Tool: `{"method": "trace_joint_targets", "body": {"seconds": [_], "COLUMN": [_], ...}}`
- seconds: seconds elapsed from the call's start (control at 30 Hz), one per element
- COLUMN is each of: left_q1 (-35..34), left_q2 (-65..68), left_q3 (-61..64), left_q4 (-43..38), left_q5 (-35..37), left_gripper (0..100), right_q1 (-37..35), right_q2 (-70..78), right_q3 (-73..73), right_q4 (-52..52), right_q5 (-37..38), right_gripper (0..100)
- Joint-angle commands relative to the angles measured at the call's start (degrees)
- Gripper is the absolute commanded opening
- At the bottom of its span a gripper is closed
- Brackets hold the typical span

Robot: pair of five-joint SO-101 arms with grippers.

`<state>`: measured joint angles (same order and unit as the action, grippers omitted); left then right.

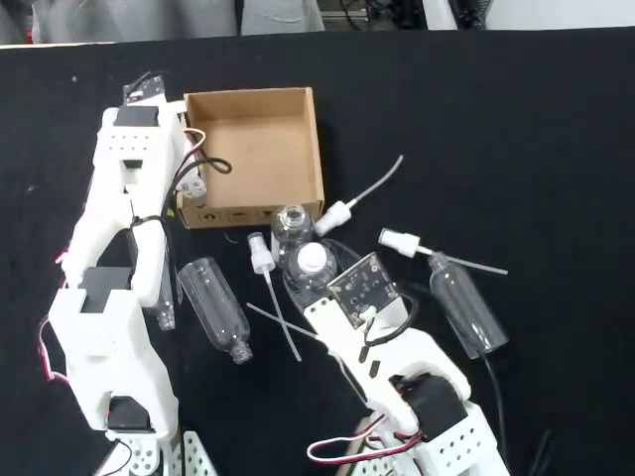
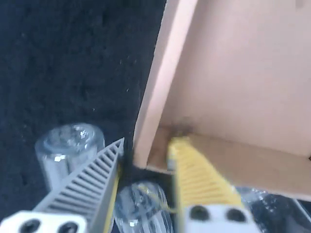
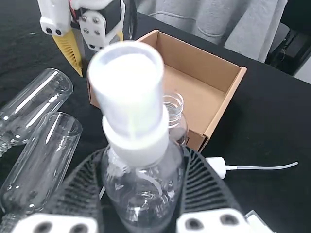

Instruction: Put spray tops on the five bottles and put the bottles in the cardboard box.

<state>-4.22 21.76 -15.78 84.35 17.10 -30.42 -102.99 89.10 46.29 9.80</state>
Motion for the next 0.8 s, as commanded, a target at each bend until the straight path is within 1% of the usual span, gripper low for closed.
{"method": "trace_joint_targets", "body": {"seconds": [0.0,0.33,0.53,0.67,0.77], "left_q1": [0.7,0.2,0.2,0.2,0.2], "left_q2": [-1.3,-1.3,-1.3,-2.5,-5.9], "left_q3": [-5.3,-10.6,-12.5,-13.2,-11.5], "left_q4": [3.8,10.0,12.4,13.6,13.6], "left_q5": [2.0,1.9,1.8,1.8,0.4], "left_gripper": [22,22,21,18,17], "right_q1": [1.5,1.5,1.5,1.5,1.5], "right_q2": [-7.0,-7.0,-7.0,-7.0,-7.0], "right_q3": [-1.5,-1.4,-1.4,-1.4,-1.4], "right_q4": [0.1,0.1,0.1,0.1,0.1], "right_q5": [-0.3,-0.3,-0.3,-0.3,-0.3], "right_gripper": [1.8,1.8,1.8,1.8,1.8]}}
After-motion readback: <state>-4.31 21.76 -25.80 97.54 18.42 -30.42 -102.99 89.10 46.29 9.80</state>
